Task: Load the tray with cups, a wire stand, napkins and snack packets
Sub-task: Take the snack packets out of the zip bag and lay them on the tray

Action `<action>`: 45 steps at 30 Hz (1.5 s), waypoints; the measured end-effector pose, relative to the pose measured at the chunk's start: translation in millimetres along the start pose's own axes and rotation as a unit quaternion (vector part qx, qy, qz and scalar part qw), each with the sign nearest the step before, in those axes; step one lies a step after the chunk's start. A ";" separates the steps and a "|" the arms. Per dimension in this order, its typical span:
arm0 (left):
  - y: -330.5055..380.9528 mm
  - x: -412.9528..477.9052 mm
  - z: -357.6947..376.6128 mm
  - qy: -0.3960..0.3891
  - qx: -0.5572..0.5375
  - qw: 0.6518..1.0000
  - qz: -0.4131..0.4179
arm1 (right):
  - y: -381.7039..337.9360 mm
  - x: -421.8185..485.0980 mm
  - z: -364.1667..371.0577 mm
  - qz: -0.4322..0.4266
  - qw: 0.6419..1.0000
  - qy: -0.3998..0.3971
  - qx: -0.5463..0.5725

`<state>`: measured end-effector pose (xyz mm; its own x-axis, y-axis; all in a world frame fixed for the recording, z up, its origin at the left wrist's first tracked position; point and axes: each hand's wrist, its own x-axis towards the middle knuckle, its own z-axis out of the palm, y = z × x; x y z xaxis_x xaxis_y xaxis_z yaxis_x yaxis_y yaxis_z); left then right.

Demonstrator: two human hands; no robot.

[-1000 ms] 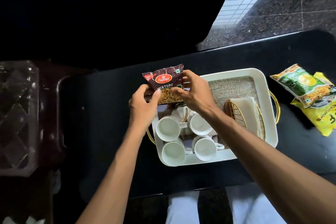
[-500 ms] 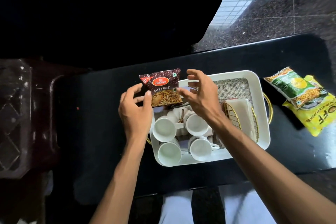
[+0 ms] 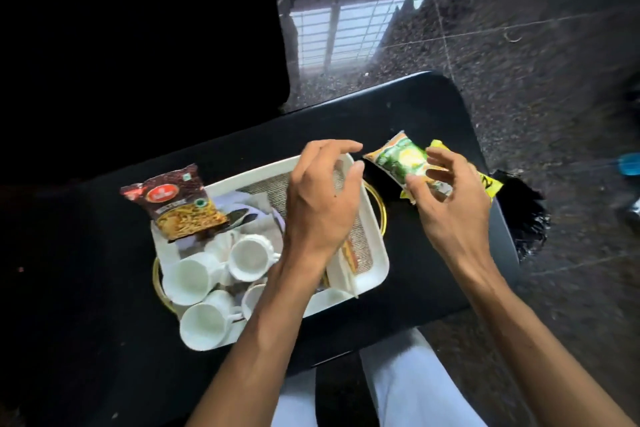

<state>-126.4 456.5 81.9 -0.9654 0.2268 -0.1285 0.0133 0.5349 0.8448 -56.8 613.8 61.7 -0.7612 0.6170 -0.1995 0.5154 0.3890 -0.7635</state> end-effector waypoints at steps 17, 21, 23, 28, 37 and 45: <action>4.9 11.3 144.8 -0.043 0.012 0.948 -0.317 | 74.6 60.6 -26.5 0.056 0.995 -0.083 -0.027; 1.8 11.5 150.3 -0.022 0.015 0.946 -0.322 | 77.9 65.0 -22.9 0.056 0.993 -0.099 -0.029; 1.4 11.9 150.6 -0.009 0.016 0.949 -0.316 | 78.1 66.6 -21.4 0.055 0.994 -0.098 -0.019; 4.2 11.5 147.1 -0.004 -0.006 0.958 -0.288 | 73.0 68.1 -16.6 0.095 0.985 -0.122 0.073; 13.0 3.9 106.9 0.008 -0.051 0.960 -0.276 | 34.3 70.4 -13.4 0.023 0.986 -0.131 0.101; 11.6 31.1 -8.8 -0.059 0.188 0.980 0.036 | -40.5 77.4 -17.9 -0.244 0.938 -0.243 0.042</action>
<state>-158.7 462.6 92.3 -0.9218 0.3557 -0.1541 0.1960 0.7707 0.6063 -129.5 658.0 88.2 -0.9984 -0.0125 -0.0547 0.0422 0.4760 -0.8784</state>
